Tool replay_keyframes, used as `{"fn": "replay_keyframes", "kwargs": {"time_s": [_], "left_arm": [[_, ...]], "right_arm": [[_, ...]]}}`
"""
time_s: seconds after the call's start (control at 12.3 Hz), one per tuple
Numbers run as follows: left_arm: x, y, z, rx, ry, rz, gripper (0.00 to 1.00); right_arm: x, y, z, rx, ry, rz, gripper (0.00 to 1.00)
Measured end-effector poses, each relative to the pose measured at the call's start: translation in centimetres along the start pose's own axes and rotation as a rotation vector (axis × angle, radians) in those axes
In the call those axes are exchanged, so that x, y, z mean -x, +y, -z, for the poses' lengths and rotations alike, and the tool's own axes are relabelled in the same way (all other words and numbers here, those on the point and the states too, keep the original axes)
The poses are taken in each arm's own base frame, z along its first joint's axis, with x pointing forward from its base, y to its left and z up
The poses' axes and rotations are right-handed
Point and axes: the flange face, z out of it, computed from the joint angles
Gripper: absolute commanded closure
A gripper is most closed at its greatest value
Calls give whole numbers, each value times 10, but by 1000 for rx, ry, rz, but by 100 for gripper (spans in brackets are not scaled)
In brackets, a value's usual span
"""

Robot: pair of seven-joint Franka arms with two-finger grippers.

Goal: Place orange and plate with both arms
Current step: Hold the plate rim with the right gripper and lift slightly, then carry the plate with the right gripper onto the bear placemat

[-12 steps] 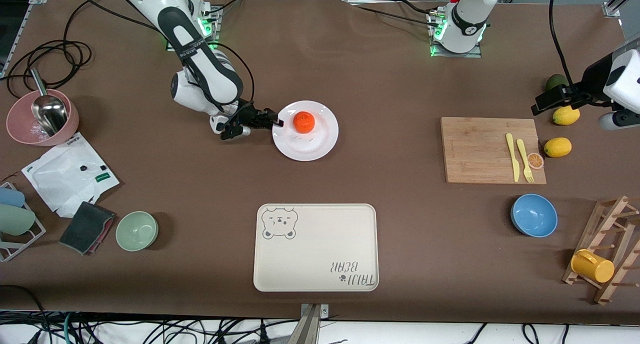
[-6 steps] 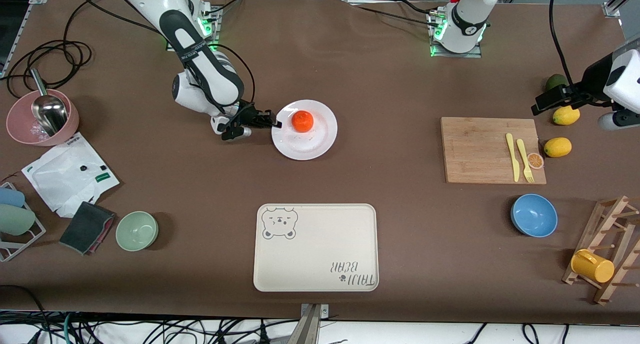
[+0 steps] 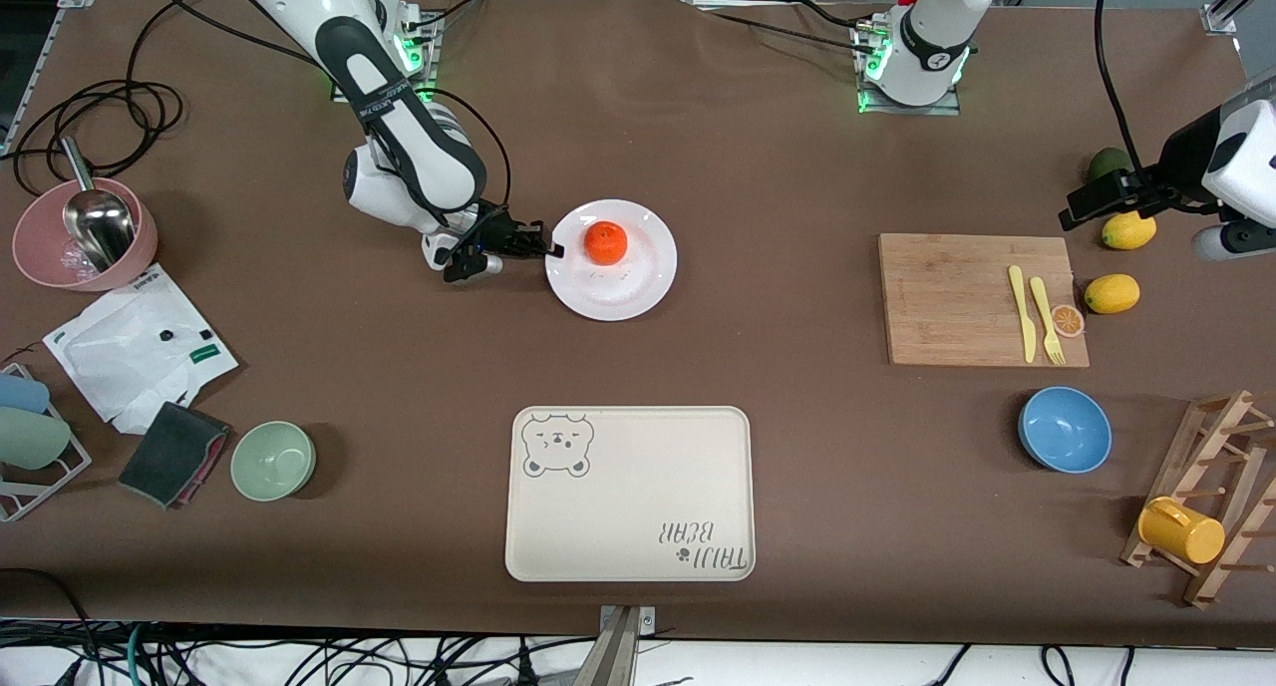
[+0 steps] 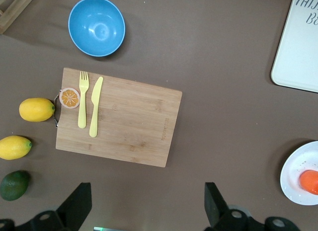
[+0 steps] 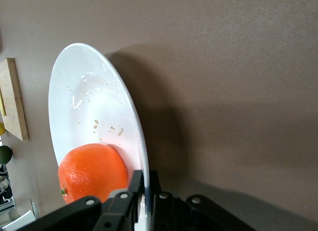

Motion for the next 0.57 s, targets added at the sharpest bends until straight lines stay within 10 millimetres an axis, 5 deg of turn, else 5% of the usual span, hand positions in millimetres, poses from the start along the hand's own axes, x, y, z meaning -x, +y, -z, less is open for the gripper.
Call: {"fn": "replay_keyframes", "kwargs": {"time_s": [0.57], "left_arm": [[0,2,-1,-3,-1,-7,0]], "right_arm": [[-28,-17,-2,-42,41,4,100]]}}
